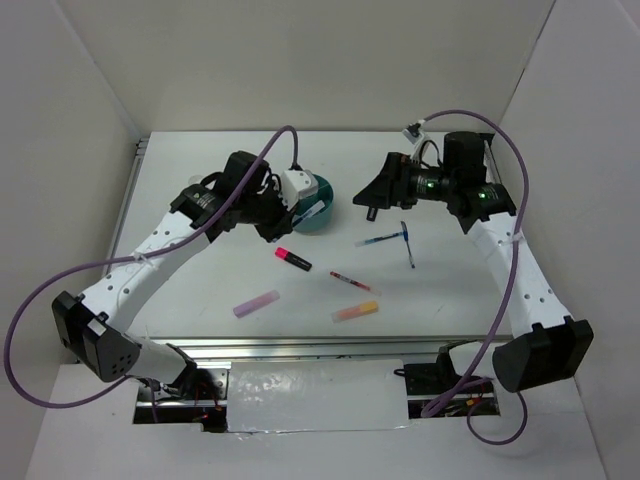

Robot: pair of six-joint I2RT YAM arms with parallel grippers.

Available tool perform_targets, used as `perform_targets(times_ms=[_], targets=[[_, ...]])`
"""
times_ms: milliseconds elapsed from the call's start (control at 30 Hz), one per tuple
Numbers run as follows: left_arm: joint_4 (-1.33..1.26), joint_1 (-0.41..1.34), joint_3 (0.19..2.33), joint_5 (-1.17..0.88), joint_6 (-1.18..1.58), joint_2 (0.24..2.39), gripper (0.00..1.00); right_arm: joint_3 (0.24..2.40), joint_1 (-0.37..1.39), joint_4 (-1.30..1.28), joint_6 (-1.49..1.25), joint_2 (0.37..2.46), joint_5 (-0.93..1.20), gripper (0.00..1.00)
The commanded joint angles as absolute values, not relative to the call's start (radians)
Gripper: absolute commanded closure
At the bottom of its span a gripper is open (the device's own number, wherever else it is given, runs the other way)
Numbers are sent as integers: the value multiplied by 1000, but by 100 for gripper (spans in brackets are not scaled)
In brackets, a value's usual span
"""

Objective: Sort the stationery into containers
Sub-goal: Pass the stationery from the left arm to the right

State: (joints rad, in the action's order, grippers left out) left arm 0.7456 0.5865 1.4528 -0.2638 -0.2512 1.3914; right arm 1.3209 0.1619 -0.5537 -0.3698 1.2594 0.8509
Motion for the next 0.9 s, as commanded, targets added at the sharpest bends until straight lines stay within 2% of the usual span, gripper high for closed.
perform_targets(times_ms=[0, 167, 633, 867], targets=[[747, 597, 1525, -293, -204, 1413, 100, 1400, 216, -502, -383, 1301, 857, 10], [747, 600, 1551, -304, -192, 1433, 100, 1433, 264, -489, -397, 1402, 854, 23], [732, 609, 1562, -304, -192, 1457, 100, 1543, 376, -454, -425, 1555, 936, 29], [716, 609, 1562, -311, -184, 1457, 100, 1525, 387, -437, -434, 1569, 956, 44]])
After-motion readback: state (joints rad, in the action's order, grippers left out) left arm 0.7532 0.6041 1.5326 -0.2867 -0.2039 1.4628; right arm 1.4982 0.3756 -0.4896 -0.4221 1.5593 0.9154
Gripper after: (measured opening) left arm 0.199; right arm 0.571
